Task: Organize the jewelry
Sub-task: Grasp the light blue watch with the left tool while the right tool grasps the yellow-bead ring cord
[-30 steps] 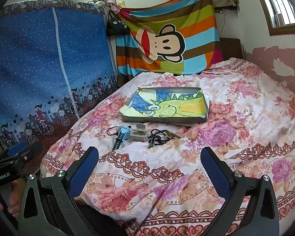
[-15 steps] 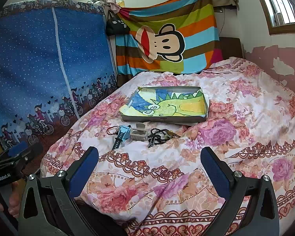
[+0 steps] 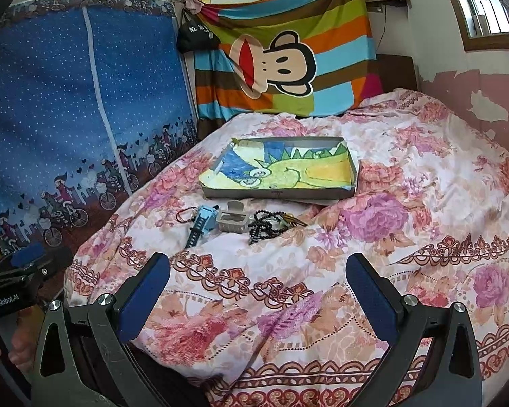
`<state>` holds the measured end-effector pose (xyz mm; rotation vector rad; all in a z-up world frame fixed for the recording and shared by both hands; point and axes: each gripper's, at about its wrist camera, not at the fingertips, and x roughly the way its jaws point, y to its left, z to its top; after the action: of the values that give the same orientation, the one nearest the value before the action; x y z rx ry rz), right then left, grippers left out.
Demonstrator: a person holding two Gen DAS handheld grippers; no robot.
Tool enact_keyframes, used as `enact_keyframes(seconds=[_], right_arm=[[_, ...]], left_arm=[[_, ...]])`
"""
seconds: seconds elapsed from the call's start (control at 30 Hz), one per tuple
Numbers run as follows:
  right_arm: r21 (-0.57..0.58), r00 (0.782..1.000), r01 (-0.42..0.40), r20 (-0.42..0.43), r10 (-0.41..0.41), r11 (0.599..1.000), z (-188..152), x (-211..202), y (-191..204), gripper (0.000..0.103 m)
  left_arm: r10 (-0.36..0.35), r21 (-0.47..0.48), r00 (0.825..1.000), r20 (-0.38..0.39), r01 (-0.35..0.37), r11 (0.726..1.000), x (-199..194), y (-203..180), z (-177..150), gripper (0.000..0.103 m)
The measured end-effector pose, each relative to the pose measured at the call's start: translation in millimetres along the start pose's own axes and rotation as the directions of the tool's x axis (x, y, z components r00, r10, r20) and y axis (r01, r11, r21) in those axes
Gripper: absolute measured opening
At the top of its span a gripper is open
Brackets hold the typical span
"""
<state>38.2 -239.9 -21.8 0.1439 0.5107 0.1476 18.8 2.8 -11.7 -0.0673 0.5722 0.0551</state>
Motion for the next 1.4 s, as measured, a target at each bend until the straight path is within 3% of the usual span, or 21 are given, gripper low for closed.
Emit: enact_keyframes(seconds=[0.27, 0.57, 0.8, 0.93, 1.03, 1.17, 1.33, 1.4], right_arm=[[0.018, 0.994, -0.055, -0.096, 0.057, 0.998, 0.0, 46.5, -25.5, 0.102], [0.014, 0.976, -0.071, -0.204, 0.073, 0.997, 9.8, 112.2, -42.0, 0.102], [0.014, 0.971, -0.070, -0.228, 0.072, 0.997, 29.9, 163.6, -58.4, 0.101], [-0.019, 0.962, -0.080, -0.265, 0.072, 0.997, 36.4, 193.9, -58.7, 0.087], [-0.035, 0.952, -0.089, -0.297, 0.074, 0.995, 38.5, 217.0, -54.5, 0.084], [-0.080, 0.938, -0.086, -0.343, 0.054, 0.993, 36.0, 241.0, -47.4, 0.076], [-0.100, 0.930, -0.082, -0.364, 0.040, 0.992, 33.3, 256.0, -41.4, 0.059], [-0.105, 0.929, -0.081, -0.369, 0.036, 0.991, 33.0, 258.8, -40.0, 0.051]], left_arm=[[-0.008, -0.032, 0.989, -0.145, 0.004, 0.999, 51.2, 13.0, 18.7, 0.103], [-0.084, -0.035, 0.963, -0.257, 0.077, 0.996, 135.5, -5.6, 46.7, 0.103], [-0.110, -0.032, 0.933, -0.341, 0.106, 0.994, 202.6, -31.9, 57.4, 0.086], [-0.115, -0.022, 0.918, -0.380, 0.115, 0.993, 230.6, -42.4, 55.9, 0.079], [-0.123, -0.025, 0.911, -0.393, 0.124, 0.992, 244.7, -44.8, 50.6, 0.073], [-0.111, -0.035, 0.891, -0.441, 0.106, 0.994, 259.0, -42.3, 41.3, 0.058], [-0.100, -0.028, 0.900, -0.424, 0.098, 0.995, 257.2, -41.8, 41.6, 0.045], [-0.102, -0.018, 0.906, -0.411, 0.104, 0.994, 254.9, -43.6, 42.4, 0.035]])
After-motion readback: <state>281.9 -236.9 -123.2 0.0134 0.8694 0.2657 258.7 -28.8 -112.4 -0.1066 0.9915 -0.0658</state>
